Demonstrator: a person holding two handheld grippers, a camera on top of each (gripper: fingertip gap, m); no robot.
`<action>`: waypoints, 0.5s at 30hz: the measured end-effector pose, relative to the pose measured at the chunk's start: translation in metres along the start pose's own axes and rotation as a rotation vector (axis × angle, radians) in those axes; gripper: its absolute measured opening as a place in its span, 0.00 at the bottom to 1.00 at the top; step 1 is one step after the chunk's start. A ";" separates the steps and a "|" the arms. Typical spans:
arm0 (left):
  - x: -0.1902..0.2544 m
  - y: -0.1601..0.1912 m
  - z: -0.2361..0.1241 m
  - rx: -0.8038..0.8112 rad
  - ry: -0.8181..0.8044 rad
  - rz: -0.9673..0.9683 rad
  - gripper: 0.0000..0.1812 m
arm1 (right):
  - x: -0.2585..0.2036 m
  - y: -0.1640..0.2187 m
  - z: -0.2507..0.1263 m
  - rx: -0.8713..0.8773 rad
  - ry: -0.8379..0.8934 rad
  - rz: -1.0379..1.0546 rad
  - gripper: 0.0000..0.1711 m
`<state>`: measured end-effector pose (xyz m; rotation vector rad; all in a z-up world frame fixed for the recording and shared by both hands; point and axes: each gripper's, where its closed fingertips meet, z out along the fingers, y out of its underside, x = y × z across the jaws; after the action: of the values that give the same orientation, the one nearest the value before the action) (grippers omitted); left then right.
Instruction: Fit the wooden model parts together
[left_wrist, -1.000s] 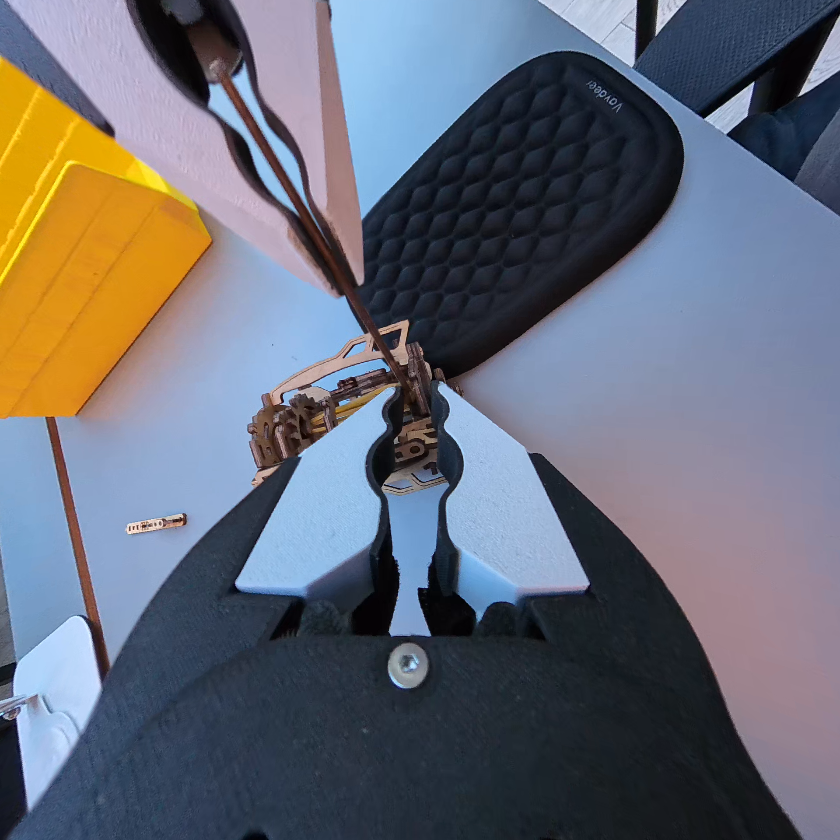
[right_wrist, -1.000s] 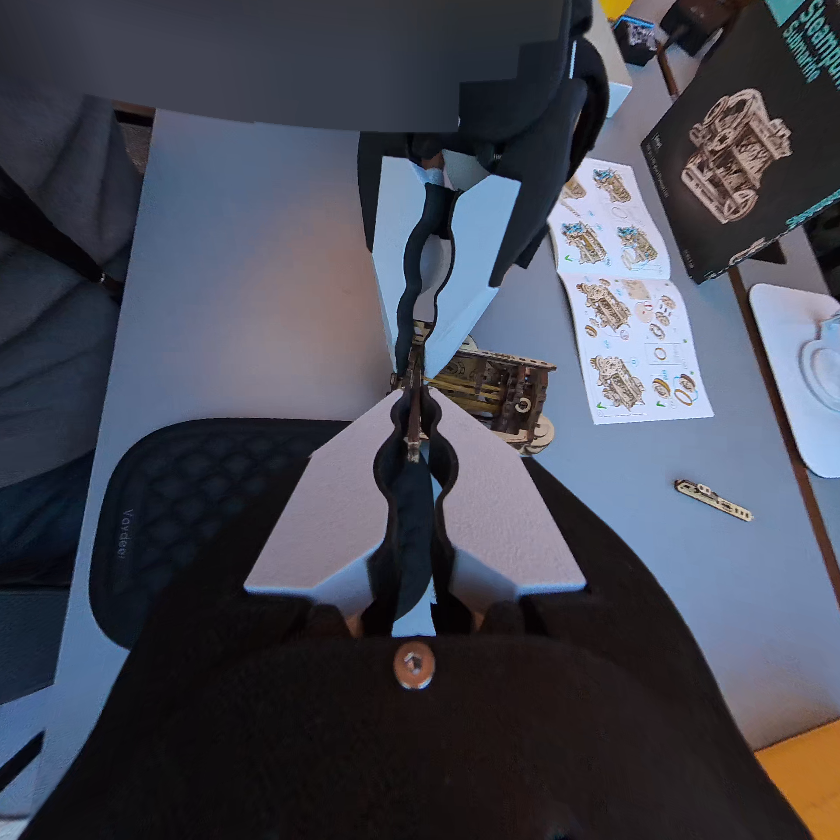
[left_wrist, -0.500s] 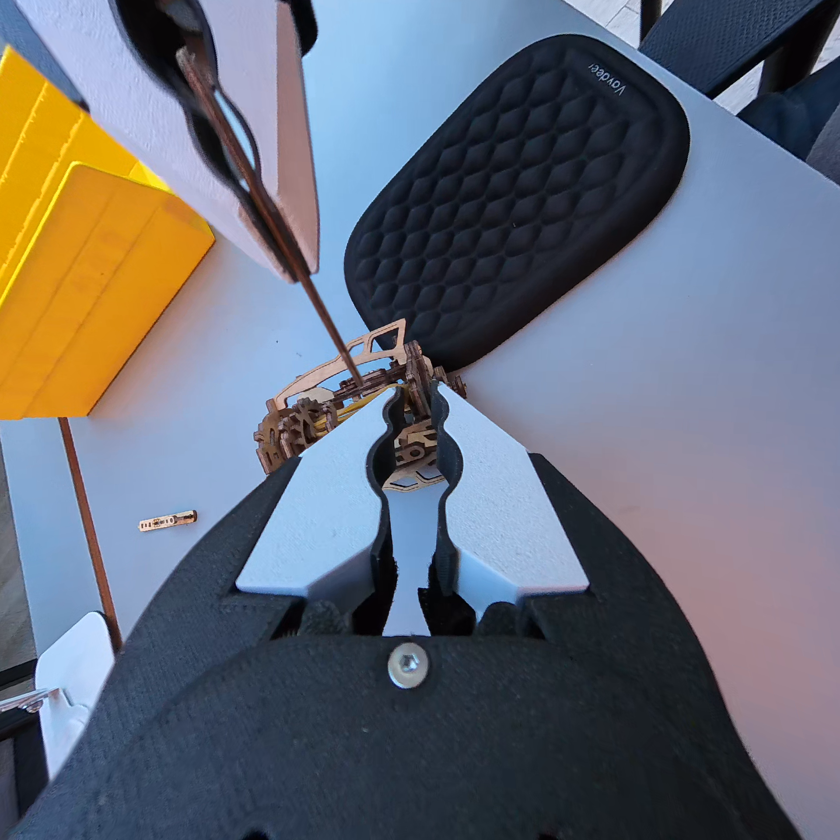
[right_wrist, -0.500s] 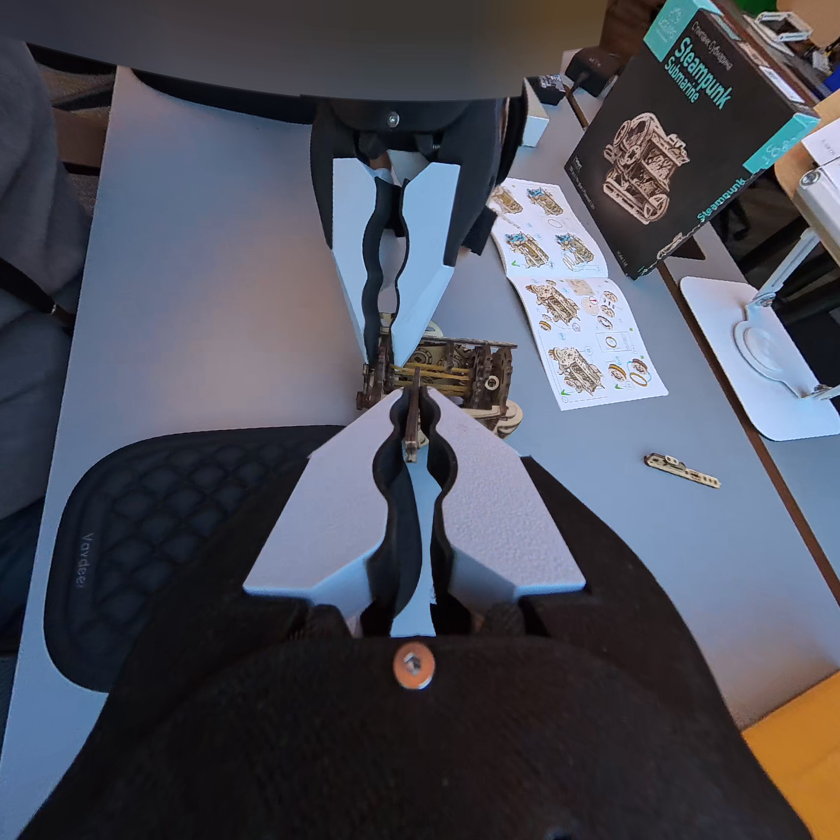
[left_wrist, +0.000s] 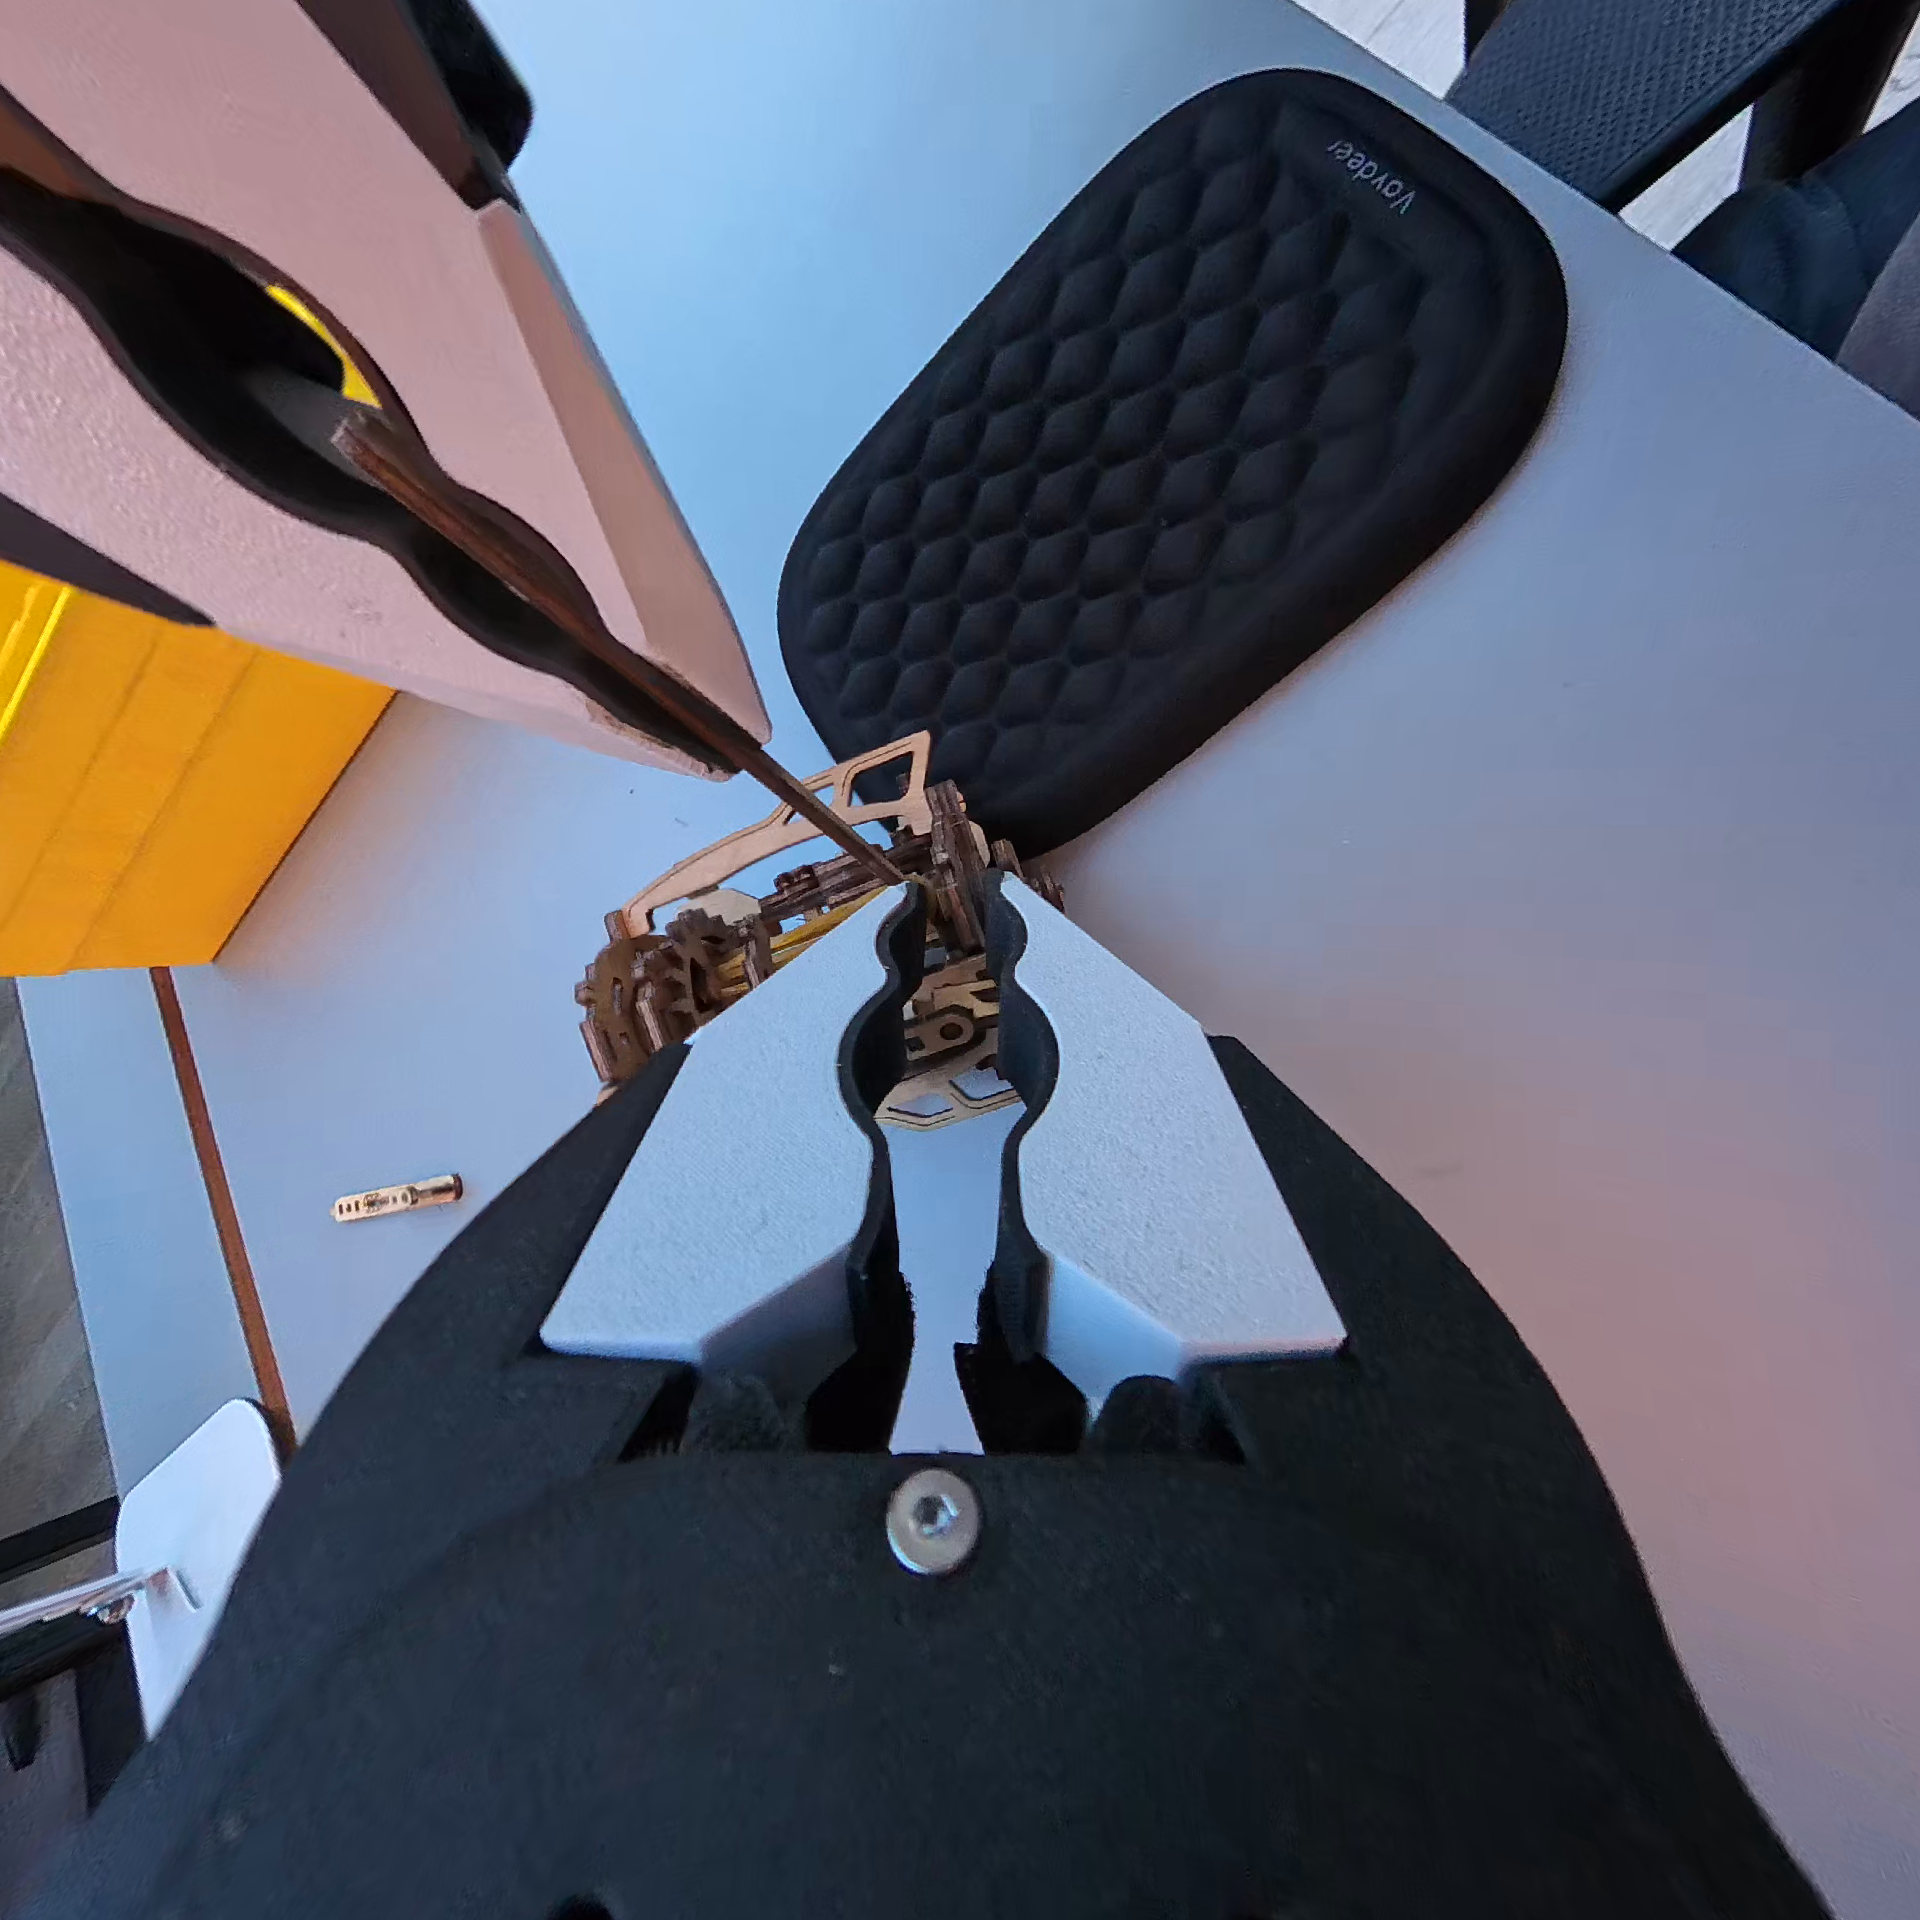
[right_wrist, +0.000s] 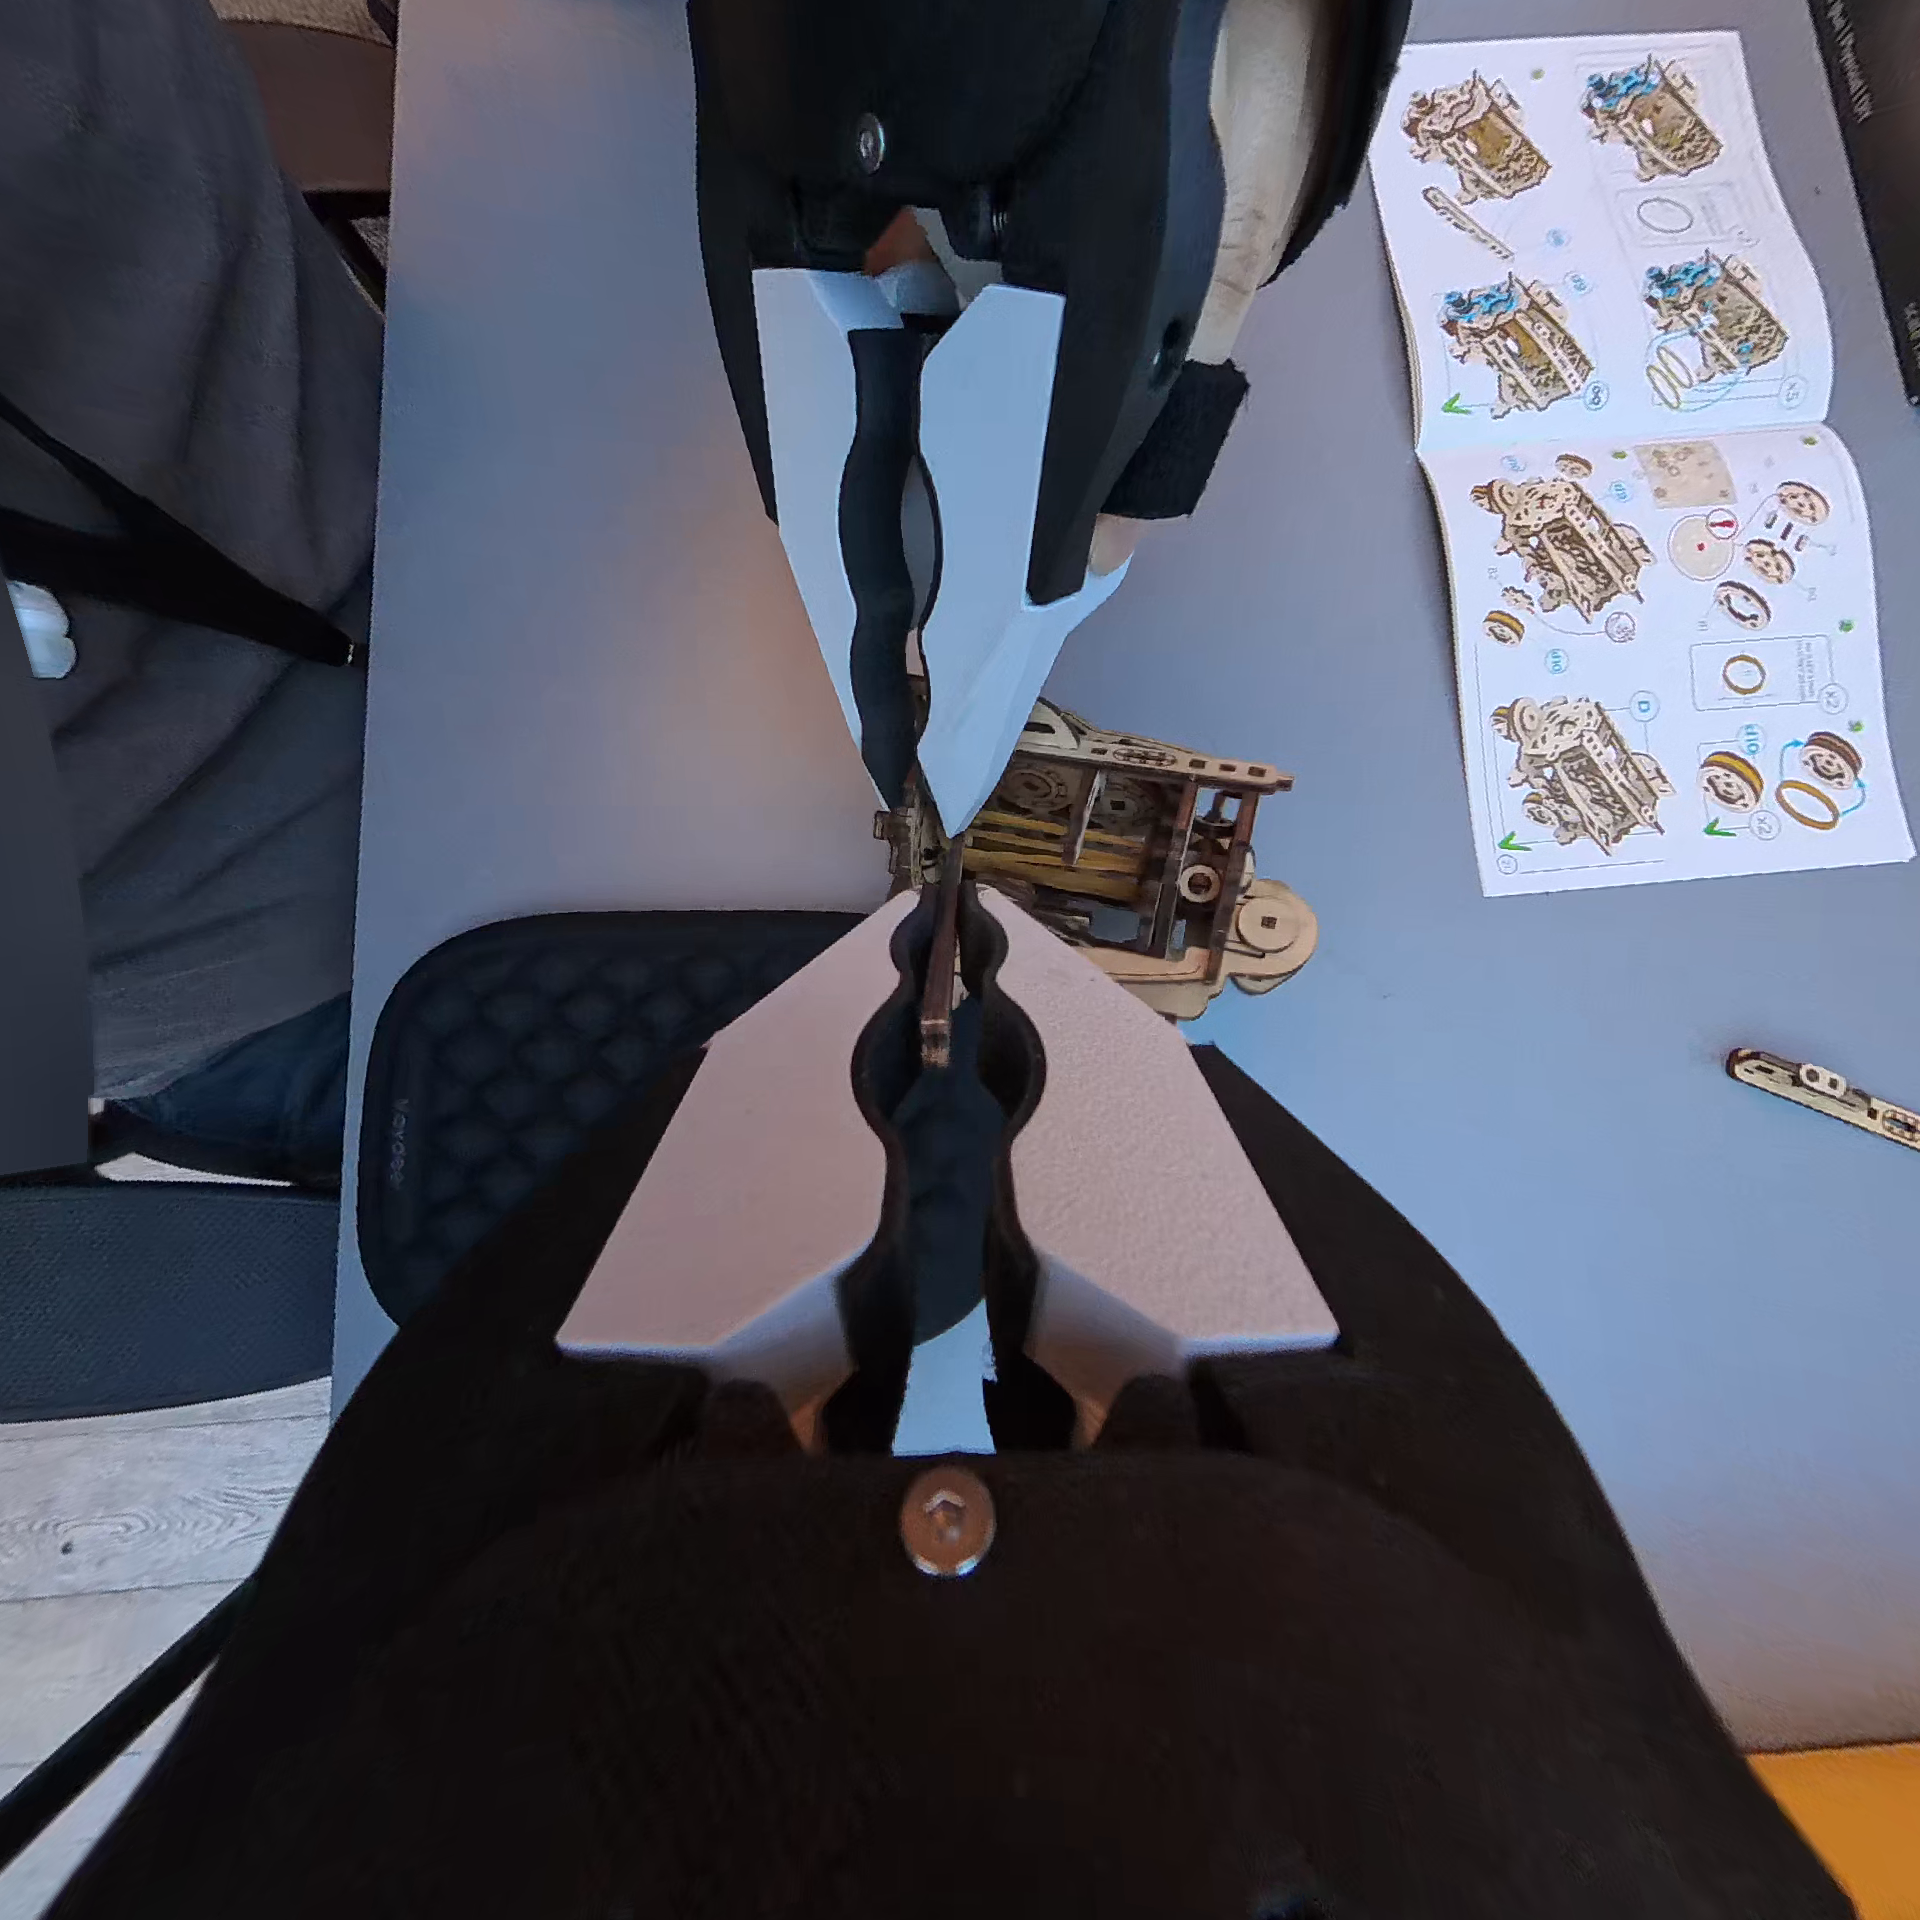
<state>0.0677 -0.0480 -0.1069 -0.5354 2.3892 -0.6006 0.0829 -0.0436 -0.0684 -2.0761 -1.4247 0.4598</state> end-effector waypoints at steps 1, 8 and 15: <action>0.000 0.001 0.000 0.004 -0.004 -0.008 0.05 | 0.000 0.000 0.000 0.004 0.014 0.008 0.01; -0.001 0.006 -0.004 0.040 -0.044 -0.061 0.05 | -0.001 0.001 0.003 0.068 0.092 0.098 0.01; 0.000 0.008 -0.006 0.058 -0.074 -0.099 0.05 | -0.003 -0.002 0.004 0.097 0.100 0.117 0.00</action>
<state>0.0623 -0.0397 -0.1070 -0.6422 2.2796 -0.6794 0.0779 -0.0448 -0.0700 -2.0819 -1.2050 0.4558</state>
